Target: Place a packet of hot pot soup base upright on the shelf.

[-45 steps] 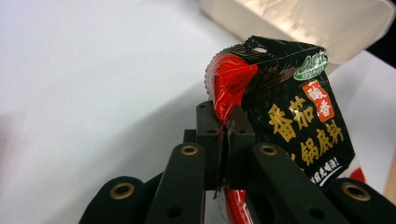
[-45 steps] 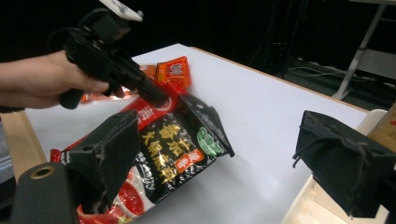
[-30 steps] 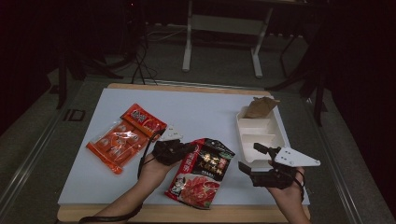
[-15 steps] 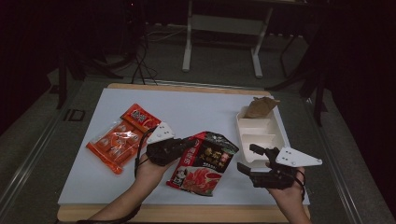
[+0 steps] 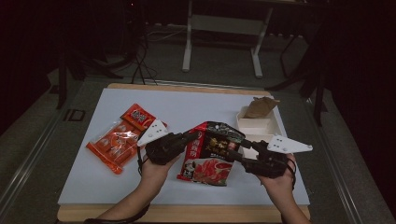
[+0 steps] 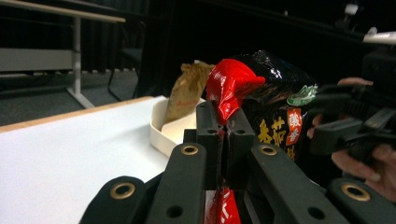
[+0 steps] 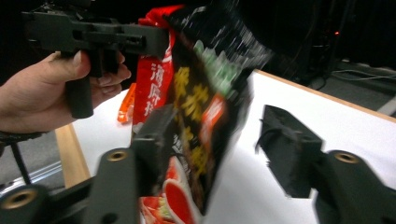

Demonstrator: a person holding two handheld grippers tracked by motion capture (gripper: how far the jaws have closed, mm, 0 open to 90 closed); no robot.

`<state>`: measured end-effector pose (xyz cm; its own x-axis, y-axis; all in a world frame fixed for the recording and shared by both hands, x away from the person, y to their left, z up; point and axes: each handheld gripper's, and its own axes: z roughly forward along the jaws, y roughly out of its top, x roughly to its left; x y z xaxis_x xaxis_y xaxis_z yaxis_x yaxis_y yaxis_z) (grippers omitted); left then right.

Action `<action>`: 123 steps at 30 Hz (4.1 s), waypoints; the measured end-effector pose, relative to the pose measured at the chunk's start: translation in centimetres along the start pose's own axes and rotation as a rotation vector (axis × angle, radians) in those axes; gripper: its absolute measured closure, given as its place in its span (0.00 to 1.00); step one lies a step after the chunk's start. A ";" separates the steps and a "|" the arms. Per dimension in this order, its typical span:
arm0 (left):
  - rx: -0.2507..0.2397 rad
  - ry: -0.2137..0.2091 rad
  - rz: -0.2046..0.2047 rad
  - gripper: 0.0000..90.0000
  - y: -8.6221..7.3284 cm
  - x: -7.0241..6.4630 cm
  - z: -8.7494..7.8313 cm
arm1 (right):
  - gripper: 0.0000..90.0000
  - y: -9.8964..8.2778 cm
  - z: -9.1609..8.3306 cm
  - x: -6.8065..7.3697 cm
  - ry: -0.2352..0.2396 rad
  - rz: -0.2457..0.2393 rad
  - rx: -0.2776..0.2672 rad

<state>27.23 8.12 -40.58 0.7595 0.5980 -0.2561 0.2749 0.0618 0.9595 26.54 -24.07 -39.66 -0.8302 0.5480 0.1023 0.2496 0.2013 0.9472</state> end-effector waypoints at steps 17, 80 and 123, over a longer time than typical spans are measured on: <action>0.003 -0.050 0.001 0.97 -0.7 0.1 0.6 | 0.85 1.9 0.1 -0.9 0.078 0.042 -0.018; 0.147 -0.060 0.027 0.01 -6.9 5.3 -5.3 | 0.85 7.9 -5.7 -13.3 -0.168 -0.056 -0.110; 0.127 -0.087 0.067 0.01 -9.3 5.8 -6.0 | 0.84 3.0 -2.2 -20.0 -0.178 -0.219 -0.045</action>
<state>25.53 15.76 -50.27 0.8253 0.5257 -0.2060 0.2896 -0.0809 0.9537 42.78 -36.19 -38.15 -0.7605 0.6301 -0.1571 0.0486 0.2964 0.9538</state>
